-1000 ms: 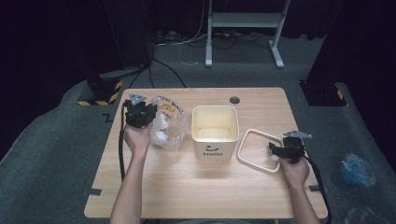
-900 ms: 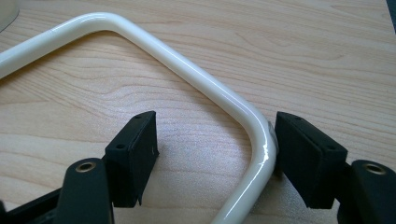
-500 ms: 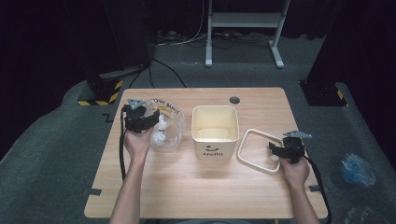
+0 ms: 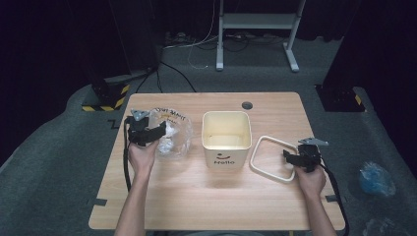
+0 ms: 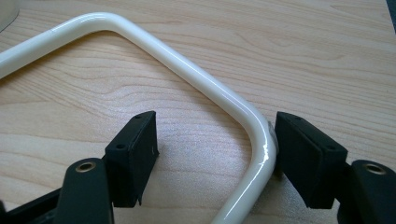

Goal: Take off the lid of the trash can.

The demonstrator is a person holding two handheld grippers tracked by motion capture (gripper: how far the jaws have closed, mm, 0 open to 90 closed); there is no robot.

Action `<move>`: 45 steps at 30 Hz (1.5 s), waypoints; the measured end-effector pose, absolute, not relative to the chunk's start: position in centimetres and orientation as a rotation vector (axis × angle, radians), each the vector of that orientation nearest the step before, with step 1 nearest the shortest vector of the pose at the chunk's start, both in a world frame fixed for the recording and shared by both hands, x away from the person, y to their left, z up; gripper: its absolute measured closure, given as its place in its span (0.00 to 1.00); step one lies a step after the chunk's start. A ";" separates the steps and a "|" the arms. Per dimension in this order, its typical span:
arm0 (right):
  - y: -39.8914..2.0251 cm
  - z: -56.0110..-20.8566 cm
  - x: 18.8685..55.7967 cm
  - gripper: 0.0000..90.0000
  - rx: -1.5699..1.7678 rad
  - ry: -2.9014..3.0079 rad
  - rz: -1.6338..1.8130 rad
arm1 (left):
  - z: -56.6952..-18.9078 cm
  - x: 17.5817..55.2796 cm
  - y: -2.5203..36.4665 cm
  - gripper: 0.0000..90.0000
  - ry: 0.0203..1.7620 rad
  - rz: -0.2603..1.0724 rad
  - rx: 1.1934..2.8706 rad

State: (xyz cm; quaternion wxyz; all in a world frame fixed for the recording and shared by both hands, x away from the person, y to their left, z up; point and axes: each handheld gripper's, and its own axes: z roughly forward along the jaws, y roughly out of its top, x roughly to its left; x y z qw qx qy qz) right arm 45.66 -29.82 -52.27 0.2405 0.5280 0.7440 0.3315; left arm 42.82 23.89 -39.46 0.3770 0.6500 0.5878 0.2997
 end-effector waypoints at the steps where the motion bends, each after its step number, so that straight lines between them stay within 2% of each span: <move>1: -29.8 -52.3 45.7 0.35 1.446 2.035 0.907 | -39.5 42.7 24.0 0.35 1.505 0.765 1.664; 13: -29.8 -52.3 45.7 0.35 1.444 2.036 0.907 | -40.7 41.7 24.5 0.35 1.526 0.739 1.662; 26: -29.8 -52.3 45.7 0.35 1.444 2.036 0.907 | -43.1 40.7 24.4 0.40 1.546 0.728 1.639; 45: -29.8 -52.3 45.7 0.35 1.444 2.036 0.907 | -45.2 40.1 23.7 0.41 1.555 0.713 1.629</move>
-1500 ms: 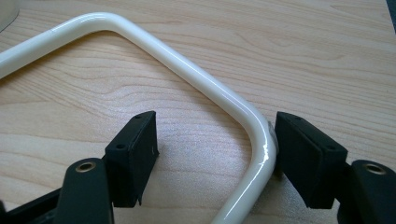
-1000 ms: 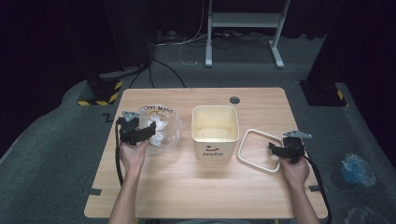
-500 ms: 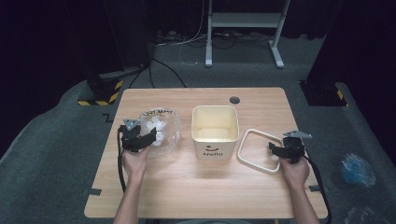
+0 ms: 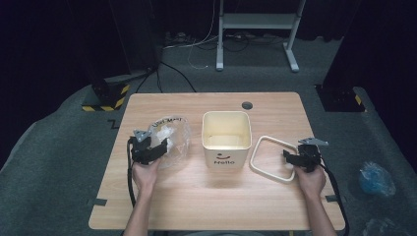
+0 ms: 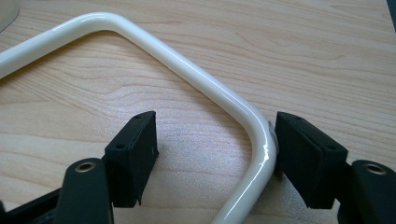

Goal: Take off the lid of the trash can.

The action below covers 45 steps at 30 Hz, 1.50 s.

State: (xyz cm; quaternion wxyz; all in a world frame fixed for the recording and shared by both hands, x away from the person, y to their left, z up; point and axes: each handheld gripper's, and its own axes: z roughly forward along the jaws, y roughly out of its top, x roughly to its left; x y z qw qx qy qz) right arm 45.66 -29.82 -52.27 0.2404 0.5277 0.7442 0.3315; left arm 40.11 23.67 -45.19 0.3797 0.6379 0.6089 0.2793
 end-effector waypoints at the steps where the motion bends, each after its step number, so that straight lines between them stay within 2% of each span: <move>1: -29.8 -52.3 45.7 0.35 1.444 2.036 0.907 | -45.3 40.1 23.7 0.41 1.560 0.709 1.637; 24: -29.8 -52.3 45.7 0.34 1.443 2.037 0.907 | -48.2 39.9 23.2 0.41 1.593 0.668 1.617; 45: -29.8 -52.3 45.6 0.34 1.441 2.039 0.908 | -50.2 40.3 22.3 0.41 1.603 0.698 1.607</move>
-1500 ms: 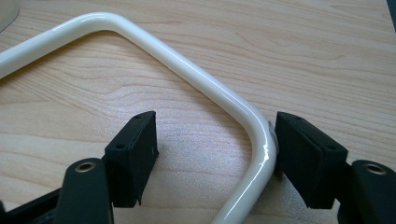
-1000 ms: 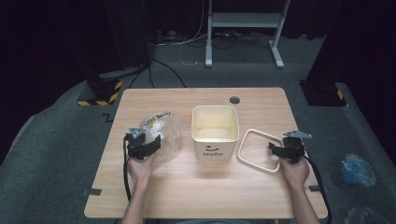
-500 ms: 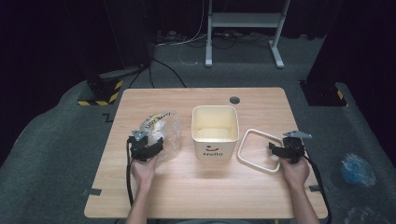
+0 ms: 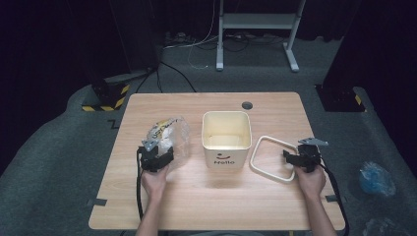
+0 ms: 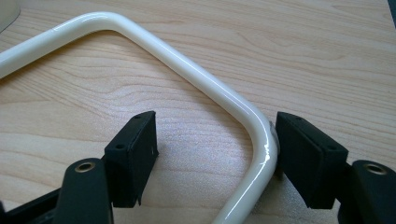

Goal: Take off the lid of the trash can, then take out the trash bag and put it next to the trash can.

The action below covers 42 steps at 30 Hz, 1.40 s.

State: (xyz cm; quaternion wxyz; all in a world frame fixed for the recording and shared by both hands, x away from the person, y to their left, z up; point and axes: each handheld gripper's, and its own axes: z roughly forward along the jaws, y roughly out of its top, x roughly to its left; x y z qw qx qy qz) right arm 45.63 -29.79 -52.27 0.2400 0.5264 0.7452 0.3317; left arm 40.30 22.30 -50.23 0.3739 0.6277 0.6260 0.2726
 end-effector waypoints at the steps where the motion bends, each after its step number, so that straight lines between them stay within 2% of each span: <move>1: -29.8 -52.3 45.6 0.34 1.441 2.039 0.908 | -50.2 40.3 22.3 0.41 1.603 0.698 1.607; 42: -29.8 -52.3 45.6 0.34 1.444 2.039 0.909 | -52.5 40.9 22.1 0.40 1.653 0.699 1.607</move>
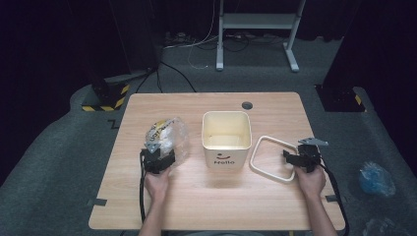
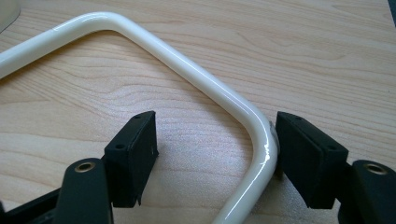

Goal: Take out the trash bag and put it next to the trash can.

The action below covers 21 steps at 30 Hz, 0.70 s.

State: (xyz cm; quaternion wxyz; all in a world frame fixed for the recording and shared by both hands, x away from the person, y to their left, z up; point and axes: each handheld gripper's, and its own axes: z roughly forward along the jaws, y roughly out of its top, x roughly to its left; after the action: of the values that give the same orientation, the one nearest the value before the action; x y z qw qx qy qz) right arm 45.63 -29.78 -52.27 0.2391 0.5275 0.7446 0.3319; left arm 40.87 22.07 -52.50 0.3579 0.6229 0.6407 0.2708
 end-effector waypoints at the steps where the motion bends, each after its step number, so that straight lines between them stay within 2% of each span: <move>1: -29.8 -52.3 45.6 0.34 1.443 2.039 0.908 | -52.5 40.9 22.0 0.40 1.654 0.699 1.611; 21: -29.9 -52.3 45.6 0.38 1.437 2.041 0.917 | -52.6 41.5 21.6 0.35 1.699 0.703 1.676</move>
State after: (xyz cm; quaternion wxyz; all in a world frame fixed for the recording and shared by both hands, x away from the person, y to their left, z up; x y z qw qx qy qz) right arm 45.58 -29.85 -52.27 0.2387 0.5246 0.7454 0.3349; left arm 41.51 21.64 -52.61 0.3212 0.6381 0.6466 0.2675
